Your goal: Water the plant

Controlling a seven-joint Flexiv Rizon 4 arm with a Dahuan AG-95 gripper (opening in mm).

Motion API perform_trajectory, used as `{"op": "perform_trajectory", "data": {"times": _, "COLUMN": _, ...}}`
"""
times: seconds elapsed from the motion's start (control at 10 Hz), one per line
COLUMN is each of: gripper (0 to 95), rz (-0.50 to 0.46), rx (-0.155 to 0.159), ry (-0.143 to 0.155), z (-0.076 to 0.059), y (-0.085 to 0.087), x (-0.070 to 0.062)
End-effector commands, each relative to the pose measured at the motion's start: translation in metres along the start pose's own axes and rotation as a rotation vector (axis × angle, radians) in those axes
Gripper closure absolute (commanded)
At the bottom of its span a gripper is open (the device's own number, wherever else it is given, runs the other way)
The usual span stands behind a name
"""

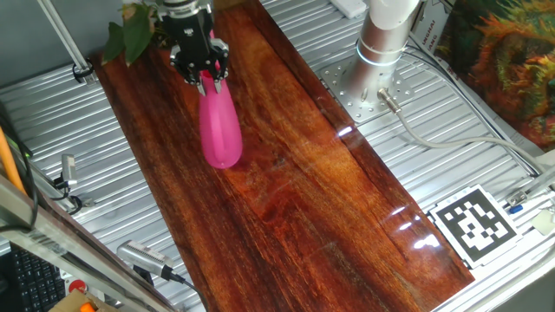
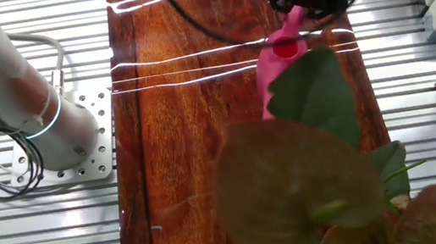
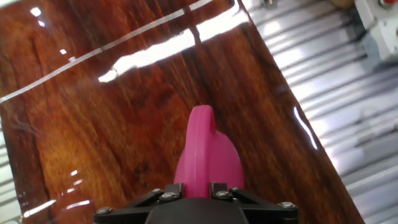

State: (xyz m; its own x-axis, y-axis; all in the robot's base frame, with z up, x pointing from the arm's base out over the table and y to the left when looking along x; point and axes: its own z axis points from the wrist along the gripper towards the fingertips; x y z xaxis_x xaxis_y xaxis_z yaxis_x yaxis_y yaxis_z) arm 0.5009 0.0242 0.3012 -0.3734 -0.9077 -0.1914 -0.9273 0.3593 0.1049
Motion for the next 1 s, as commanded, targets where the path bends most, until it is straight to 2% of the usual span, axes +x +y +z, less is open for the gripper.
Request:
{"op": "perform_trajectory", "data": {"times": 0.1, "gripper": 95.0, "rz": 0.018, "rx": 0.007, "ry": 0.068, "z": 0.0031, "y": -0.0038, "x": -0.0003}}
{"op": "perform_trajectory", "data": {"times": 0.5, "gripper": 95.0, "rz": 0.020, "rx": 0.002, "ry": 0.066, "z": 0.0048, "y": -0.0041, "x": 0.0003}}
{"op": "perform_trajectory", "data": {"times": 0.7, "gripper": 95.0, "rz": 0.015, "rx": 0.011, "ry": 0.075, "z": 0.0060, "y": -0.0043, "x": 0.0006}}
{"op": "perform_trajectory", "data": {"times": 1.0, "gripper": 95.0, "rz": 0.019, "rx": 0.008, "ry": 0.079, "z": 0.0079, "y": -0.0047, "x": 0.0010}}
